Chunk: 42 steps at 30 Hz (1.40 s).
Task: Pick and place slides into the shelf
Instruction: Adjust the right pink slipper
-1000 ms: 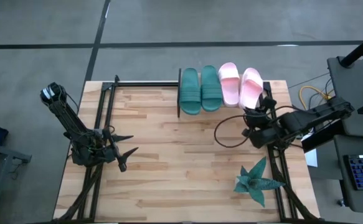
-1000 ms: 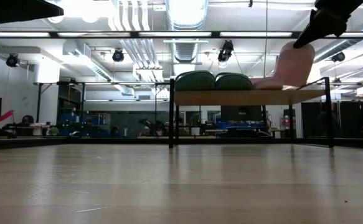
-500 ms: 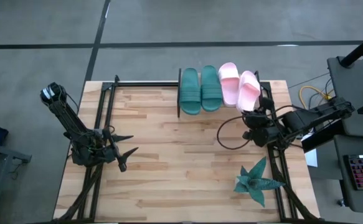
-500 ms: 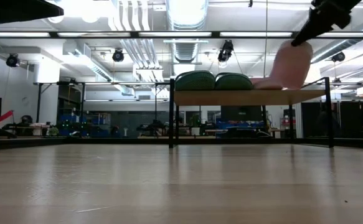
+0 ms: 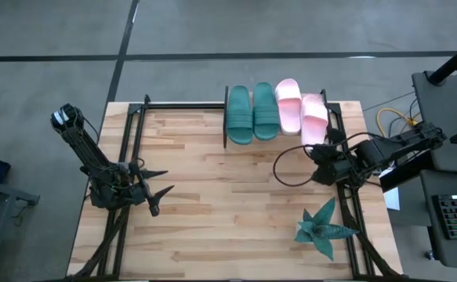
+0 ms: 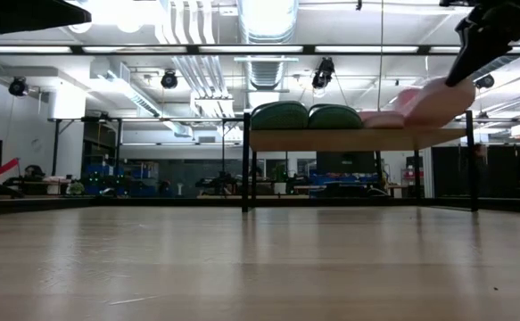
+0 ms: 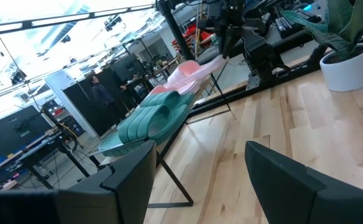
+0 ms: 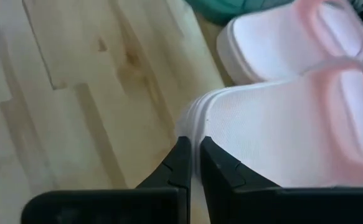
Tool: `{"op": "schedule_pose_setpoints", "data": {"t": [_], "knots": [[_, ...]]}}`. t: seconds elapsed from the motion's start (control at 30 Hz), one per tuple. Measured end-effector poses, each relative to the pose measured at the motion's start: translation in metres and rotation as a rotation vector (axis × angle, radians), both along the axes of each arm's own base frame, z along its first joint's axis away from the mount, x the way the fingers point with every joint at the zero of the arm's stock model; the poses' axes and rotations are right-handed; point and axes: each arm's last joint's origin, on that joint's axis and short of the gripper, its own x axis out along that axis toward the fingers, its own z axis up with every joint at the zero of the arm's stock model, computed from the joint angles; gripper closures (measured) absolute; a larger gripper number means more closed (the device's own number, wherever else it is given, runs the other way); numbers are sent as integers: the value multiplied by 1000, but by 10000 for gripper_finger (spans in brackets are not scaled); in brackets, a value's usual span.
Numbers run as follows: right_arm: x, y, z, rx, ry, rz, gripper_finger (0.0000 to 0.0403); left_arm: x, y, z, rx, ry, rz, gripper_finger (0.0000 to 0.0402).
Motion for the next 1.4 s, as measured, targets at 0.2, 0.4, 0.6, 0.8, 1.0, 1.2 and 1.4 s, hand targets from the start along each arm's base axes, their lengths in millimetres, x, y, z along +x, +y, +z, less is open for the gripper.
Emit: {"op": "schedule_pose_setpoints", "data": {"t": [0.2, 0.4, 0.6, 0.8, 1.0, 1.2, 1.4], "knots": [[-6, -1, -3, 71, 38, -61, 390, 0, 0, 0, 0, 0, 0, 171], [-6, -2, -2, 33, 20, -70, 390, 0, 0, 0, -1, 0, 0, 171], [-4, -5, -8, 9, 27, -97, 390, 0, 0, 0, -1, 0, -1, 171], [1, -7, -27, -23, 112, -130, 390, 0, 0, 0, 0, 0, -1, 171], [4, -6, -29, -31, 129, -131, 390, 0, 0, 0, 0, 0, 0, 171], [7, -6, -16, -31, 79, -137, 377, 0, 0, 0, 0, 0, 0, 171], [8, -6, -7, -25, 52, -138, 310, 0, 0, 0, 0, 0, 0, 171]]}}
